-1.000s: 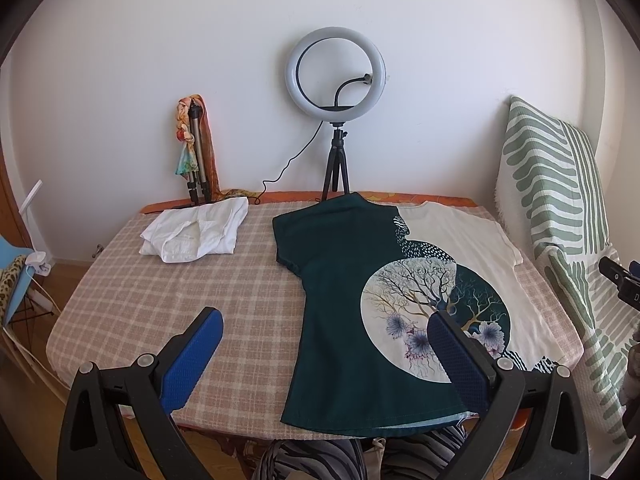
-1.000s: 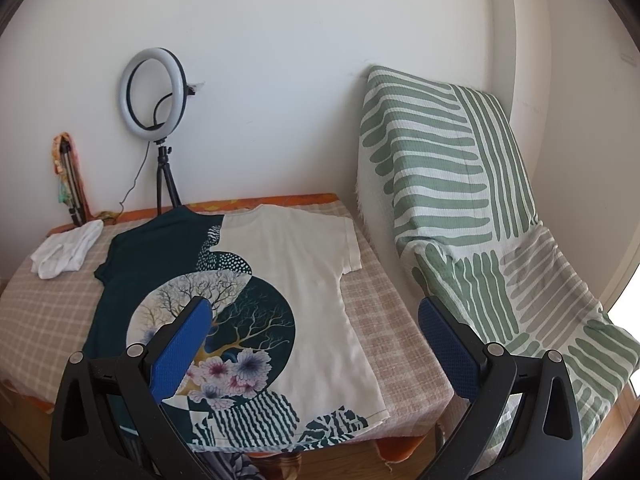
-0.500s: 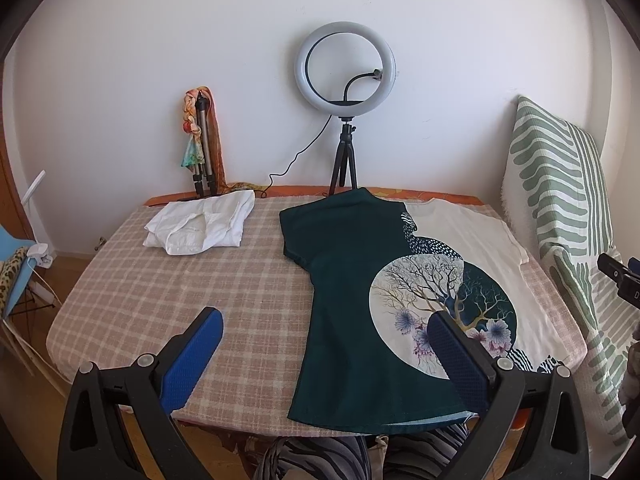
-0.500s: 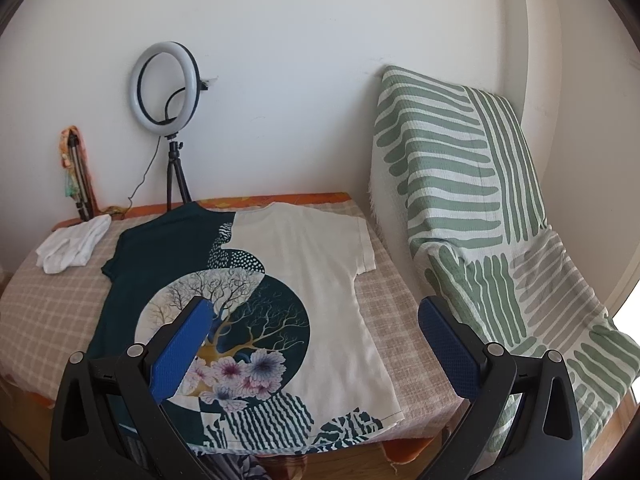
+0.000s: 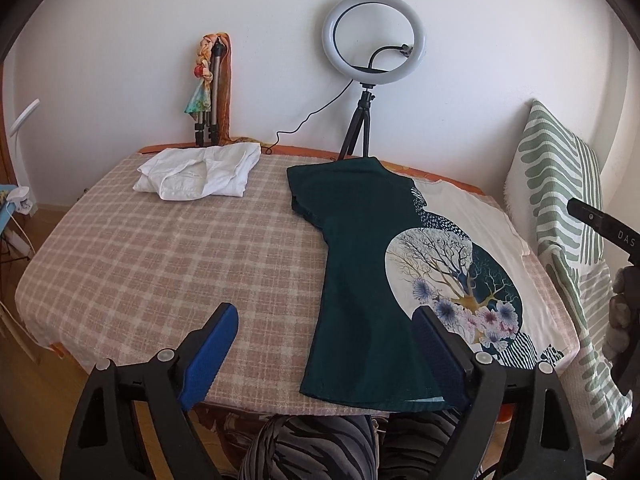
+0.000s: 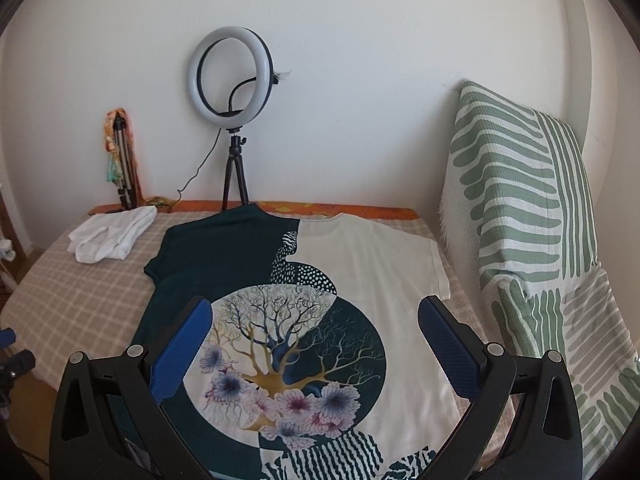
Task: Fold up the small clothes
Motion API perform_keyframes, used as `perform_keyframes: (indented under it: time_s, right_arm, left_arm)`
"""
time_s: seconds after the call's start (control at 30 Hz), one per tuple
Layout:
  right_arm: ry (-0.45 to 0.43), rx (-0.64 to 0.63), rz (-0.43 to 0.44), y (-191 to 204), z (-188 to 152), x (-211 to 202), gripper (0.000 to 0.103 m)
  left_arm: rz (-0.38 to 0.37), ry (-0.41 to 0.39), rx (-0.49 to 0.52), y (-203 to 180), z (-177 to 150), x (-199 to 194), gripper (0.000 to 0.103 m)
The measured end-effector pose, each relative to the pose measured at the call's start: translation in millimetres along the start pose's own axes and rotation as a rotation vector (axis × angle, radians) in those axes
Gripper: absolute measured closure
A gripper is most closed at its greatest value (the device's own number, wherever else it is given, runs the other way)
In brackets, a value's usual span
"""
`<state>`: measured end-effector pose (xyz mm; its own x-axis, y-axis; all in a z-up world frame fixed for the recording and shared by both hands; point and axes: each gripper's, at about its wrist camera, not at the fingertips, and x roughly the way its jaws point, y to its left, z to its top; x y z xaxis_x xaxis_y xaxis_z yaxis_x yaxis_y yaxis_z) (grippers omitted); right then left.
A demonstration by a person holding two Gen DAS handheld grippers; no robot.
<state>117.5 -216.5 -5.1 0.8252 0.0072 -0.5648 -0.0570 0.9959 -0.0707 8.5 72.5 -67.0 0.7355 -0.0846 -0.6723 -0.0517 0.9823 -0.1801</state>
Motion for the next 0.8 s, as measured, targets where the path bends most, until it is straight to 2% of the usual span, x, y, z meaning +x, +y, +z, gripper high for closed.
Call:
perform_keyframes:
  time_s: [0.1,0.17,0.33,0.4,0.6,0.7,0.8]
  right_arm:
    - [-0.005,-0.031,0.09,21.8,9.7,18.6,0.001]
    - [-0.001,-0.064,0.15,41.7,18.0,33.9,0.001]
    - [0.058,-0.142,0.254,89.9,37.9,79.2,0.007]
    - [0.092,-0.144,0.3,105.2,44.6,98.6,0.013]
    - [0.209,-0.14,0.391,146.0,59.3,158.3,0.014]
    - [0.271,-0.143,0.419,165.9,65.9,188.9,0.027]
    - [0.342,-0.116,0.446,184.0,70.6,224.3,0.029]
  left_arm:
    - [-0.039,0.068,-0.009,9.8,-15.5,19.7,0.023]
    - [-0.065,0.107,-0.026,14.9,-26.7,33.4,0.035]
    - [-0.136,0.167,-0.101,23.4,-44.0,58.7,0.041]
    - [-0.157,0.176,-0.12,26.4,-46.2,67.1,0.044]
    - [-0.162,0.206,-0.126,33.5,-54.5,92.1,0.054]
    - [-0.19,0.223,-0.145,38.2,-59.7,101.9,0.058]
    - [-0.198,0.23,-0.148,39.6,-64.4,108.9,0.059]
